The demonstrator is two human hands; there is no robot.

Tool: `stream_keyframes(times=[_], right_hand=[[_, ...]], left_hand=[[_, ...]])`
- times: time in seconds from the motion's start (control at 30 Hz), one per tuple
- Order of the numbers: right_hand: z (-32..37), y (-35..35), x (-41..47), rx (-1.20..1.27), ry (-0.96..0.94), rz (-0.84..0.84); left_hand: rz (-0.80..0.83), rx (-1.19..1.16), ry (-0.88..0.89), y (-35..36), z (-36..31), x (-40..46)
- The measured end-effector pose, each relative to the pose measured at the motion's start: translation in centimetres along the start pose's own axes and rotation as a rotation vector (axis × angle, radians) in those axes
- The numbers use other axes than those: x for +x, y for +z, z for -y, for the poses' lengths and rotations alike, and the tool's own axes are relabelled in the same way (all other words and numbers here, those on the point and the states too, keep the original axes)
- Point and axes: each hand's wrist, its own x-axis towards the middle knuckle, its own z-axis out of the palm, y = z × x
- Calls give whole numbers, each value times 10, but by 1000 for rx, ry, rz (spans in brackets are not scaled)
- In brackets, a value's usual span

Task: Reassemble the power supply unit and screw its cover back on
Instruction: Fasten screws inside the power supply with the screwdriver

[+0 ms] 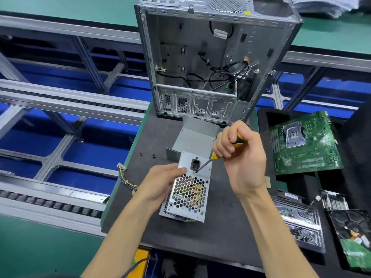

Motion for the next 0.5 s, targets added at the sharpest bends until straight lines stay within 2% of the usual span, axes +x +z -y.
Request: stream_keyframes(times=[0.5], right_hand=[[-11,-1,0,-64,2,-7]], left_hand=[[-12,-39,-6,4,-1,-7]])
